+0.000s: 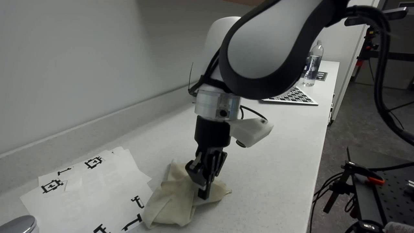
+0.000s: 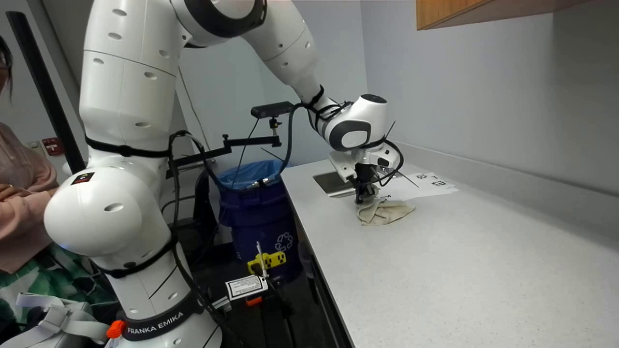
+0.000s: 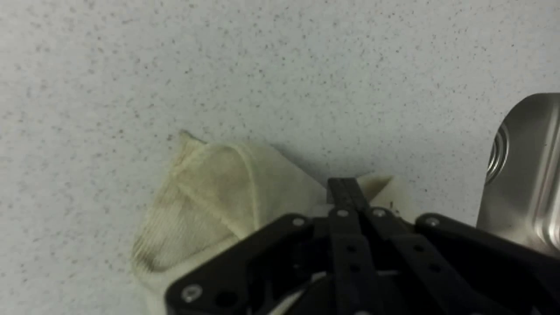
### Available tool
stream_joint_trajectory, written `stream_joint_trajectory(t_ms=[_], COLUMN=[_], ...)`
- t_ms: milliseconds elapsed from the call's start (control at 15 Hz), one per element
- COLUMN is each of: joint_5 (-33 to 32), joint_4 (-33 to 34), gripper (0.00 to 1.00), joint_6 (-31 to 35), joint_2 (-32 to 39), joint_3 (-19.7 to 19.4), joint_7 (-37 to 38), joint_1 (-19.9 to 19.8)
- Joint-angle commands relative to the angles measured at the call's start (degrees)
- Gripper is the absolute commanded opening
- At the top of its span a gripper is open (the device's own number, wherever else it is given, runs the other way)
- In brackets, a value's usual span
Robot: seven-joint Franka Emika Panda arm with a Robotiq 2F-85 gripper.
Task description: Use the towel to wipe the counter
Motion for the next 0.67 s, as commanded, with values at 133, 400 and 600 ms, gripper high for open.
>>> stream_joint_trajectory(t_ms=[133,400,600], joint_5=[0.9,-4.2,-7.4], joint_4=[-6.3,-10.2,-13.3], gripper=[0.0,0.0,0.27], joint_6=[-4.9,-5.6,-4.4], joint_2=[-13.1,-21.3,-26.2], joint_3=[-0.6,-2.2,-2.9], joint_7=[-1.3,0.5,1.8], joint_1=[0.2,1.9,2.4])
